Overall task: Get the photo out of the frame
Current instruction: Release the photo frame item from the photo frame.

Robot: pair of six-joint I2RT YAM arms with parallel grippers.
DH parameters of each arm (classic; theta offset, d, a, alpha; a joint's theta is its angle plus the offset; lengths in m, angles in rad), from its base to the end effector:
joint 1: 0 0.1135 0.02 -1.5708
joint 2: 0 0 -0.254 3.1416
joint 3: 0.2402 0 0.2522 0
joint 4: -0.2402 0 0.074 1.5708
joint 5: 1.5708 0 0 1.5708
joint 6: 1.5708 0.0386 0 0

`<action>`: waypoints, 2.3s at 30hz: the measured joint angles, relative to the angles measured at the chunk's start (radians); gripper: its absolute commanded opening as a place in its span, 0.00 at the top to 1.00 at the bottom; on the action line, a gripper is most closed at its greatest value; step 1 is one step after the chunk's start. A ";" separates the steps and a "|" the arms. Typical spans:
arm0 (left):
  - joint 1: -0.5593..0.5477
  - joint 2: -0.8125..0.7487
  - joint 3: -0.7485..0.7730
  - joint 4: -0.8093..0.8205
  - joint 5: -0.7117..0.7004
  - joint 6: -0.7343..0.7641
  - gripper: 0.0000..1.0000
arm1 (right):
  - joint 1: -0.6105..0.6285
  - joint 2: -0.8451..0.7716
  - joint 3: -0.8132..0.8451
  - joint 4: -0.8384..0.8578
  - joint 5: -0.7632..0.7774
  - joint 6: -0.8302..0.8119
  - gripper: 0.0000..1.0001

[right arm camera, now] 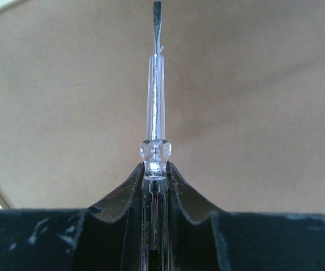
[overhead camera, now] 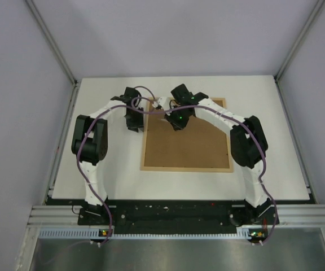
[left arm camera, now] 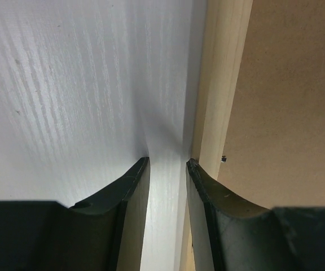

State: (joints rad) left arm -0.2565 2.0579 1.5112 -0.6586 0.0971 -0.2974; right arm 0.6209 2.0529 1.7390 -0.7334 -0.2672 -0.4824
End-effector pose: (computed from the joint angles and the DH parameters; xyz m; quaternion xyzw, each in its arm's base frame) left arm 0.4048 -0.1101 0.1569 -0.0113 0.9822 -0.0955 0.1616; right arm 0.3559 0.2671 0.2236 -0.5311 0.7973 0.1461 0.2469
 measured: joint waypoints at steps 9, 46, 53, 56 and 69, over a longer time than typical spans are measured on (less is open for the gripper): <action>-0.010 0.001 -0.009 0.040 0.066 -0.024 0.62 | 0.036 0.136 0.123 -0.171 0.086 -0.119 1.00; -0.017 0.016 -0.027 0.142 0.198 -0.083 0.57 | 0.067 0.391 0.499 -0.464 0.148 -0.229 1.00; 0.002 0.006 -0.055 0.179 0.245 -0.082 0.54 | 0.058 0.394 0.481 -0.461 0.141 -0.213 1.00; 0.012 0.006 -0.062 0.191 0.275 -0.082 0.54 | 0.056 0.394 0.481 -0.460 0.136 -0.209 1.00; 0.034 0.013 -0.082 0.240 0.383 -0.083 0.55 | 0.037 0.396 0.481 -0.453 0.112 -0.179 1.00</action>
State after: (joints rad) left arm -0.2222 2.0708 1.4292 -0.4191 0.4797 -0.3801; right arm 0.6579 2.4485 2.2200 -1.1862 -0.1555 -0.6613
